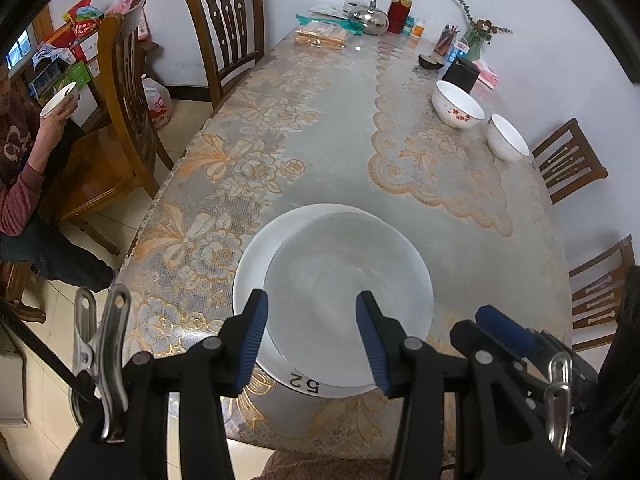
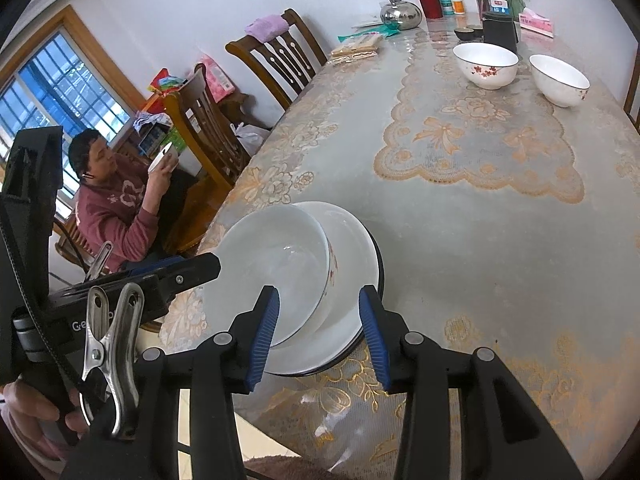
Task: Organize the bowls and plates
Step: 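Open the right gripper and withdraw it from the bowl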
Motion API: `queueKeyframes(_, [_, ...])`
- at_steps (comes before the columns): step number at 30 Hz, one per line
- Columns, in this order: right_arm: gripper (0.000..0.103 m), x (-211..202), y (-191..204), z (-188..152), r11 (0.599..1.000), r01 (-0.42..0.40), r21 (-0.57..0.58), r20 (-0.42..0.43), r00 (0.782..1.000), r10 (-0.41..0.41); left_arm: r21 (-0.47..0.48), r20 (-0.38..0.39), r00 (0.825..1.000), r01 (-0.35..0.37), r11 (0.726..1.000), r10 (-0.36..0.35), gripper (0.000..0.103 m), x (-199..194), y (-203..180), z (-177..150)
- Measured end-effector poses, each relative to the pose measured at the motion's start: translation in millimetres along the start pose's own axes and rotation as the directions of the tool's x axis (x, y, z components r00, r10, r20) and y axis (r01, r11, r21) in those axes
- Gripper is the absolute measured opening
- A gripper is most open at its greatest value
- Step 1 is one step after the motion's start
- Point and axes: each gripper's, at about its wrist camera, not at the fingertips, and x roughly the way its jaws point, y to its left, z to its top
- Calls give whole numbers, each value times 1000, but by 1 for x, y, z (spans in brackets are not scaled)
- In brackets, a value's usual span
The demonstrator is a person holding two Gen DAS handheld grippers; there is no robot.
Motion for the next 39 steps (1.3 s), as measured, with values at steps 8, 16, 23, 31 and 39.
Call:
queueKeyframes(8, [43, -9, 0, -2, 1000, 3, 1, 14, 1000, -3, 8, 5, 1000, 3, 1000, -3, 48, -7, -3, -3])
queueKeyframes(16, [43, -19, -5, -6, 1000, 12, 14, 14, 1000, -13, 20, 9, 1000, 25, 999, -26, 49, -11, -8, -3])
queueKeyframes(23, [45, -35, -17, -5, 999, 22, 34, 39, 999, -23, 53, 21, 999, 46, 998, -47, 49, -18, -26, 1])
queueKeyframes(31, [48, -54, -52, 1, 995, 39, 87, 61, 997, -45, 89, 11, 997, 71, 993, -72, 49, -18, -64, 6])
queueKeyframes(39, [48, -80, -103, 14, 988, 65, 139, 77, 994, -76, 148, -7, 996, 89, 985, -89, 49, -13, -122, 8])
